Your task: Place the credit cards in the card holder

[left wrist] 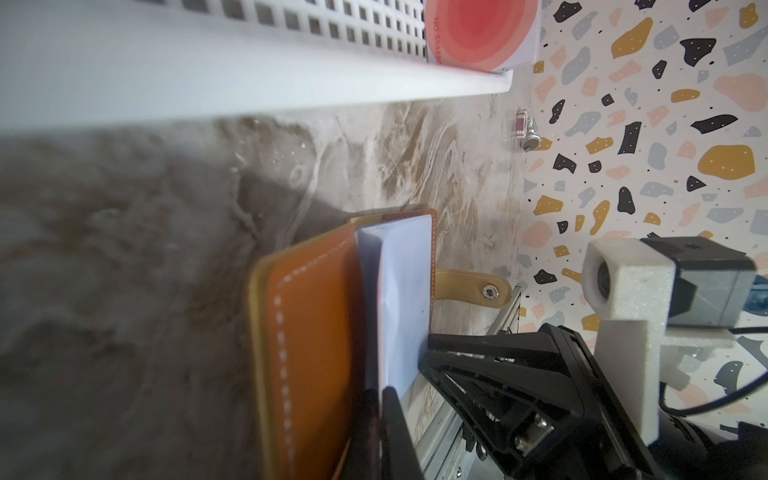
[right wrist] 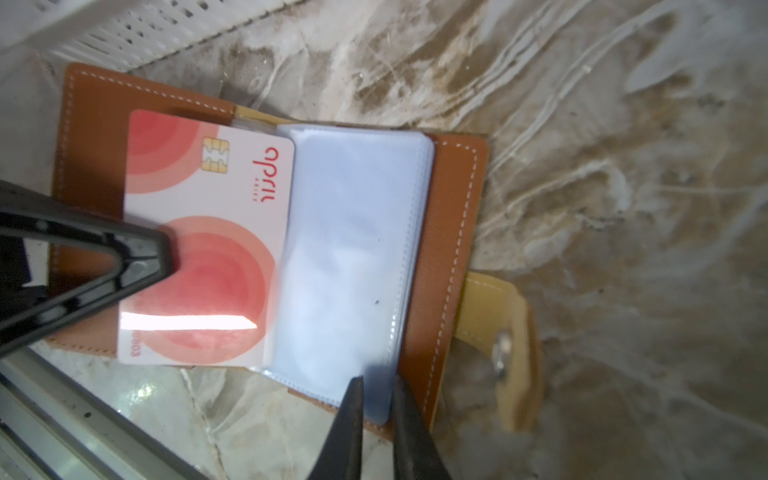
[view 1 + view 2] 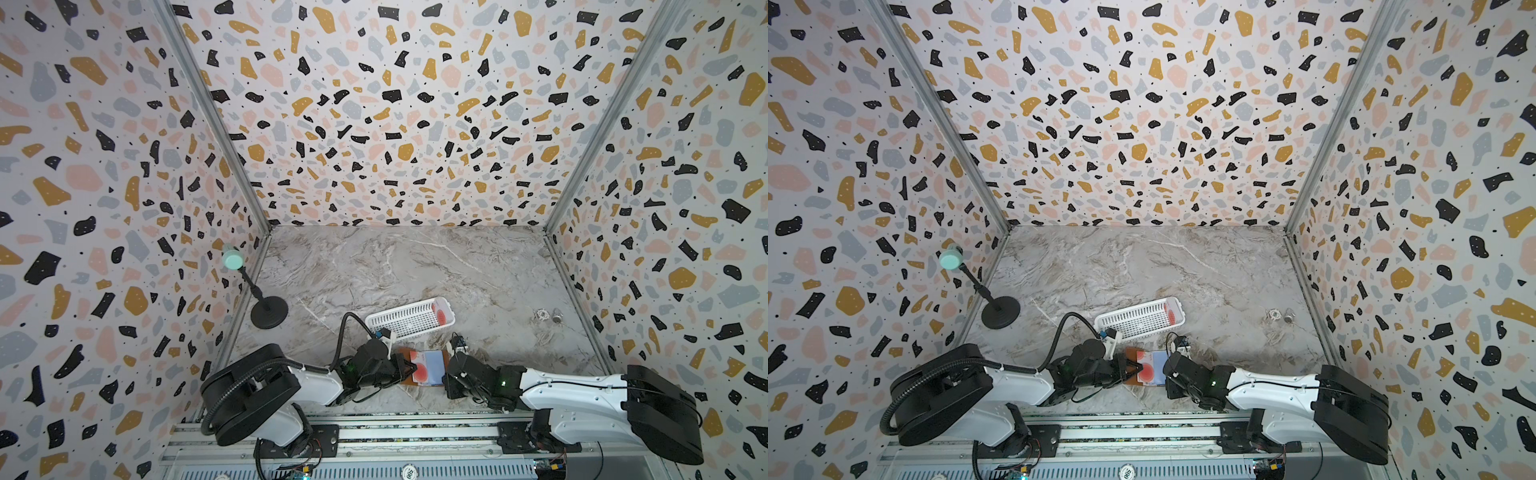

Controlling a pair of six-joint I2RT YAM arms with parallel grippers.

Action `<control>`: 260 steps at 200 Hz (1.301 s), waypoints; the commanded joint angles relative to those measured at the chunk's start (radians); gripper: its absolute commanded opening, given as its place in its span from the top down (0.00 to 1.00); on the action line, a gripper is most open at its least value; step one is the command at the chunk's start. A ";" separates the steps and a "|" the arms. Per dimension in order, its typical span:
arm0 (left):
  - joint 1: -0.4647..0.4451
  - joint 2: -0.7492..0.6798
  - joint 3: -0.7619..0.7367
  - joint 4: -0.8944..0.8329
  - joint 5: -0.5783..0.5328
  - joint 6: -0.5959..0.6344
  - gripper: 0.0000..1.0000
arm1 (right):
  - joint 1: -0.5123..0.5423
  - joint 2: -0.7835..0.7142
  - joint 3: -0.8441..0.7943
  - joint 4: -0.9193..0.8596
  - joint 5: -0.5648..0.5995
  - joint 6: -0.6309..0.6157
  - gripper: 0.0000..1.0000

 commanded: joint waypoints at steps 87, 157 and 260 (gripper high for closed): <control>-0.028 0.012 0.028 -0.037 -0.004 0.004 1.00 | -0.004 -0.004 -0.022 -0.015 0.004 0.010 0.84; -0.027 0.044 0.051 -0.028 0.005 0.020 1.00 | -0.016 -0.007 -0.024 -0.020 -0.001 0.000 0.84; -0.001 0.003 0.073 -0.150 -0.040 0.078 1.00 | -0.016 -0.003 -0.032 -0.016 -0.002 0.006 0.86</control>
